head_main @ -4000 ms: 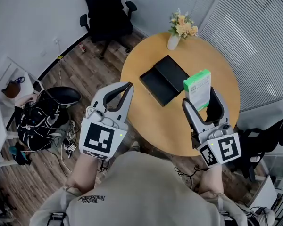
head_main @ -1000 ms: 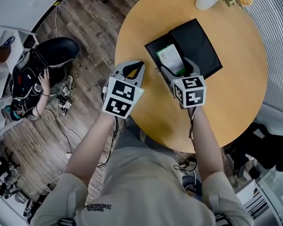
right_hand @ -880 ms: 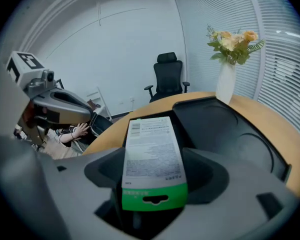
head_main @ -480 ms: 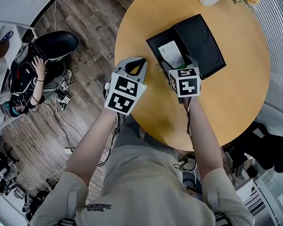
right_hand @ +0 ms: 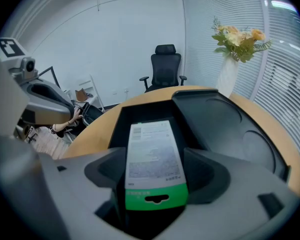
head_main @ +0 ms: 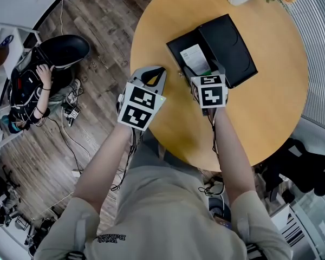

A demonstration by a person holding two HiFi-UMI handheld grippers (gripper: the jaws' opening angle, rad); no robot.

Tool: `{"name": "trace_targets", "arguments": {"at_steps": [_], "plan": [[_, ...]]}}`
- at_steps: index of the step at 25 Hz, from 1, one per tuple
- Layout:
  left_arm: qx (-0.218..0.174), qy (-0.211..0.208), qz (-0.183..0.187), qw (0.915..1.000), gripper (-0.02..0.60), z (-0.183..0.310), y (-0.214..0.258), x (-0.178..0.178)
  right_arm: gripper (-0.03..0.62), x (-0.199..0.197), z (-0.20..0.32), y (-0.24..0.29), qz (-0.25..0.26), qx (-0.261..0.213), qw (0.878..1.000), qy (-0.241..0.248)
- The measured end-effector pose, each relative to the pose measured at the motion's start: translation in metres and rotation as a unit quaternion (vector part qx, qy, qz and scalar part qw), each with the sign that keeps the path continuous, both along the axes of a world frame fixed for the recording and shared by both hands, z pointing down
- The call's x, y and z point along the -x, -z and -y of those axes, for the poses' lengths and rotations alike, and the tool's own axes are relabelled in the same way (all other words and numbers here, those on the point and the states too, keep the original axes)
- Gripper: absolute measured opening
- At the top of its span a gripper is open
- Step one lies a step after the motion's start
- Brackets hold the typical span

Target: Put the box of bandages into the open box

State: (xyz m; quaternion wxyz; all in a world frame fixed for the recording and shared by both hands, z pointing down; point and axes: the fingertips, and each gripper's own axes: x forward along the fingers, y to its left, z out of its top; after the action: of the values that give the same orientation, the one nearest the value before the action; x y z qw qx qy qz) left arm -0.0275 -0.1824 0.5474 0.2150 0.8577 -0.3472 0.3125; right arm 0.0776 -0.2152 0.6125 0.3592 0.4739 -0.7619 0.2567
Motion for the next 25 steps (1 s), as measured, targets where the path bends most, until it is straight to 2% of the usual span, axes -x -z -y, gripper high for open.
{"name": "trace_targets", "arguments": {"at_steps": [7, 14, 21, 25], "plan": [[-0.007, -0.001, -0.005, 1.0000, 0.023, -0.002, 0.010, 0.000, 0.341, -0.002, 0.003, 0.009, 0.012, -0.009, 1.000, -0.017], [-0.026, 0.001, -0.012, 0.9996, 0.023, -0.006, 0.034, 0.001, 0.341, -0.002, 0.002, 0.042, 0.011, -0.035, 0.999, -0.018], [-0.060, -0.002, -0.019, 0.9980, 0.023, -0.006, 0.068, 0.001, 0.339, -0.002, 0.000, 0.094, 0.018, -0.083, 0.996, -0.022], [-0.086, -0.001, -0.024, 0.9960, 0.023, -0.002, 0.094, -0.001, 0.339, -0.003, 0.001, 0.138, 0.047, -0.129, 0.990, -0.019]]}}
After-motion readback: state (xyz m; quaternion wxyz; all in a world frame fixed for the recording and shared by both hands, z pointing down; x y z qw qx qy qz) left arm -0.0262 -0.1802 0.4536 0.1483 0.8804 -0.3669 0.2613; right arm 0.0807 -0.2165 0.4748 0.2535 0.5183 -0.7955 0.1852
